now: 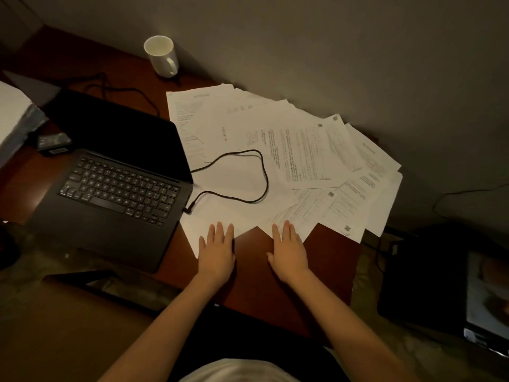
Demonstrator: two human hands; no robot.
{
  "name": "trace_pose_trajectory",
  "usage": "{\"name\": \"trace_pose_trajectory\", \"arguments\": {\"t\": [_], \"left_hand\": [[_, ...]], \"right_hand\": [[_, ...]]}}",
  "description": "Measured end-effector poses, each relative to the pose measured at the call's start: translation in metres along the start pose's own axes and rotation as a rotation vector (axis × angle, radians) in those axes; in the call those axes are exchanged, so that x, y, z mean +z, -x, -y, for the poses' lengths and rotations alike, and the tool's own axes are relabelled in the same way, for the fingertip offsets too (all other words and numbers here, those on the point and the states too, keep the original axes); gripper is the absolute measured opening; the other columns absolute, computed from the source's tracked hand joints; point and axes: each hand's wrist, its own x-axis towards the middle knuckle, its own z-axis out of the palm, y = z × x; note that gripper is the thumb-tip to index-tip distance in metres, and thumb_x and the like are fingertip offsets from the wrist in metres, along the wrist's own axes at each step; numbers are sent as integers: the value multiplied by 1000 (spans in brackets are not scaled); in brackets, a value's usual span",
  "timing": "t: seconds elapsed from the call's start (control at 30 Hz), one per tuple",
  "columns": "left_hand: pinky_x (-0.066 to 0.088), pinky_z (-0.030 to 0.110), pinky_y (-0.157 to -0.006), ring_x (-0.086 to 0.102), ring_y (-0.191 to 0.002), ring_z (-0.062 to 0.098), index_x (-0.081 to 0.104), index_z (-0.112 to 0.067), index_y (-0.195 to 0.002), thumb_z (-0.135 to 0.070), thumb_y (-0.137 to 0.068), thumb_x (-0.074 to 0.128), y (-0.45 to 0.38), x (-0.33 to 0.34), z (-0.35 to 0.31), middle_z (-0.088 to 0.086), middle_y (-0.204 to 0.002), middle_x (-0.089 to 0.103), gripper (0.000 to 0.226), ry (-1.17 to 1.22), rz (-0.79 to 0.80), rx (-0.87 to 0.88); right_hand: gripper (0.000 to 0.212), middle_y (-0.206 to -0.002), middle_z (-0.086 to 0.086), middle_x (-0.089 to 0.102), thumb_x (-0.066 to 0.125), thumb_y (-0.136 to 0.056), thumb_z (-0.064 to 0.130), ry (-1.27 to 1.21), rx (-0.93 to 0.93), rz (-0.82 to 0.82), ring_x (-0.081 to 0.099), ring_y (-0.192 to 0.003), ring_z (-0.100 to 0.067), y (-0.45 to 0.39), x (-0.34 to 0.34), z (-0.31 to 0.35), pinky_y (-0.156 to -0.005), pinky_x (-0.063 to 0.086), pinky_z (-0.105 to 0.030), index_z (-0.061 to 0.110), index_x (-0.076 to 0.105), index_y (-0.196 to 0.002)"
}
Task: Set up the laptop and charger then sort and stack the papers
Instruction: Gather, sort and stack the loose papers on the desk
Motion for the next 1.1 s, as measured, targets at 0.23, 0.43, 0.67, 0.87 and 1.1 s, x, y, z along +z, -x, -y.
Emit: {"name": "trace_pose_trajectory", "arguments": {"t": [0.23, 0.43, 0.67, 0.87, 1.1], "left_hand": [[22, 62, -109, -3, -143, 48, -9, -9, -150, -4, -94, 50, -30, -6, -25, 30, -154, -3, 82, -148, 26, -49], [39, 55, -102, 5, -141, 52, -10, -10, -150, 0, -94, 50, -36, -13, -31, 34, -153, 4, 83, -261, 60, -29], [51, 32, -81, 32, -135, 35, 24, -5, -142, -7, -91, 55, -31, -31, -19, 20, -147, 30, 60, -318, 8, -14], [42, 30, -71, 61, -99, 24, 50, -12, -114, -6, -93, 48, -23, -79, -16, 6, -111, 62, 22, -139, -57, 12], [41, 36, -72, 59, -100, 37, 60, -15, -114, 2, -81, 48, 4, -133, 13, 14, -104, 67, 39, 112, -231, 16]], "right_hand": [[76, -153, -30, 10, 56, -92, 18, 76, -49, -3, 14, -143, -39, 7, 3, -12, -117, 17, -40, 4, 8, -149], [100, -100, -38, 62, 95, -9, 15, 86, -36, -35, 66, -87, -44, -7, 5, -15, -68, 57, -41, -7, 66, -102], [47, -54, -7, 57, 89, -19, 7, -19, -62, -178, 56, -48, -22, -15, -11, -15, -42, 42, -25, 10, 63, -59], [17, -89, -8, 65, 56, -81, -1, -73, -36, -233, 61, -84, -26, -9, -47, -26, -62, 37, -28, 8, 62, -93], [21, -86, -8, 66, 43, -98, 18, -229, 64, -354, 61, -77, -26, -15, -82, -37, -61, 37, -27, 17, 64, -101]]}}
